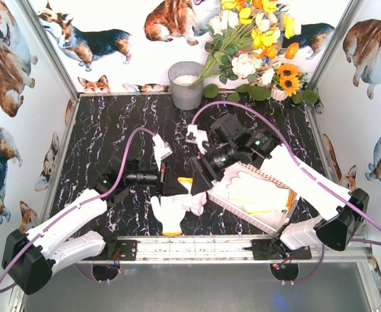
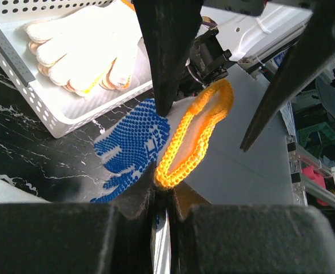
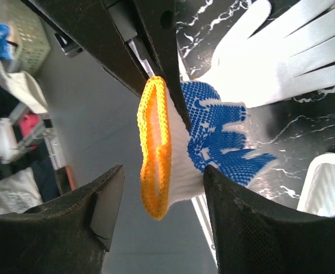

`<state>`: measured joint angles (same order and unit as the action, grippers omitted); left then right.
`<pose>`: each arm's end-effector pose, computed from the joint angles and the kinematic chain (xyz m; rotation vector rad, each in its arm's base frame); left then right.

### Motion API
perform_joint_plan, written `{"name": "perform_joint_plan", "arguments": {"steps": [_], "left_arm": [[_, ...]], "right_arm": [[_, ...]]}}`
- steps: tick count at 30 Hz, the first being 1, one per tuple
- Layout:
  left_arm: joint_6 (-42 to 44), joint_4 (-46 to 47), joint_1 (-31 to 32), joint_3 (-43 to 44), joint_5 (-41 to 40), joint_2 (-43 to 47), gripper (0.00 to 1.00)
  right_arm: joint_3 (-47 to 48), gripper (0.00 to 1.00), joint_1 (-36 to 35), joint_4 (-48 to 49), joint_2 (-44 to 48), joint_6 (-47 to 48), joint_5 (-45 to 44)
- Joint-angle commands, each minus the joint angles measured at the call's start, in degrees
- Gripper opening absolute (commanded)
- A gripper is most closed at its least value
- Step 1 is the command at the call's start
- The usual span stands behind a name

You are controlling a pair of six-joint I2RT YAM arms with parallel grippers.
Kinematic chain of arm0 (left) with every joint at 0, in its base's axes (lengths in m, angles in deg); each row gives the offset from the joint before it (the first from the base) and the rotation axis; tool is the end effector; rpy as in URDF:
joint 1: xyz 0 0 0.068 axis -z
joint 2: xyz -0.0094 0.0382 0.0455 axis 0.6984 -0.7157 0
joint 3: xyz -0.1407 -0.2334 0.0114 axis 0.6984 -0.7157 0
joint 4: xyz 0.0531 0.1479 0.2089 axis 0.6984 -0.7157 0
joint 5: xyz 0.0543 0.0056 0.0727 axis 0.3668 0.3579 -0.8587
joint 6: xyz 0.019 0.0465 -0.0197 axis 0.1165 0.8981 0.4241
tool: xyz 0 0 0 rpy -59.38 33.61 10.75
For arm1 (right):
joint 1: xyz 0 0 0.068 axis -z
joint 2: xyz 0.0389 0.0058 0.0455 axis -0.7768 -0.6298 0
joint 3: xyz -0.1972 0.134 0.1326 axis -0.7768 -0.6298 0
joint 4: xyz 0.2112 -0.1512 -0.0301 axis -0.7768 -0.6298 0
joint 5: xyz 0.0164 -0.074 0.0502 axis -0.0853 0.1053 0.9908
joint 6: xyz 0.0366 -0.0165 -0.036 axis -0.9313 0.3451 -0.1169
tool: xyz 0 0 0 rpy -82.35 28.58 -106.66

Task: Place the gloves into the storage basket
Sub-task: Pair the glove with the glove.

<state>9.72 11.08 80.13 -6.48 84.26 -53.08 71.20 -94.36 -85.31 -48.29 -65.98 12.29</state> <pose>0.1580 -0.1478 0.2858 0.8619 1.8697 -1.5005 0.1778 0.2014 0.3603 -1.0923 2.4039 1.2870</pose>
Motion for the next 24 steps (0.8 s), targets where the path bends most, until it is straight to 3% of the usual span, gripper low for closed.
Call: {"name": "perform_joint_plan", "arguments": {"steps": [1, 7, 17, 19, 24], "left_arm": [[-0.33, 0.55, 0.5, 0.05, 0.55, 0.2, 0.0], [1.66, -2.79, 0.55, 1.31, 0.32, 0.27, 0.0], [1.97, -3.0, 0.51, 1.58, 0.77, -0.21, 0.0], [2.22, -3.29, 0.51, 1.64, 0.74, -0.42, 0.0], [4.66, -7.94, 0.49, 2.98, -4.75, -0.52, 0.0]], "right_arm": [[0.53, 0.59, -3.75, 3.71, 2.67, 3.01, -10.02], [0.2, 0.49, -4.15, 6.41, 4.16, 4.02, -16.21], [-1.06, 0.4, -5.9, 10.14, 2.62, 2.92, -15.21], [-2.03, 0.34, -5.91, 12.43, 2.61, 1.82, -15.1], [-2.79, 0.0, -5.91, 16.37, 2.18, -0.28, -18.09]]}}
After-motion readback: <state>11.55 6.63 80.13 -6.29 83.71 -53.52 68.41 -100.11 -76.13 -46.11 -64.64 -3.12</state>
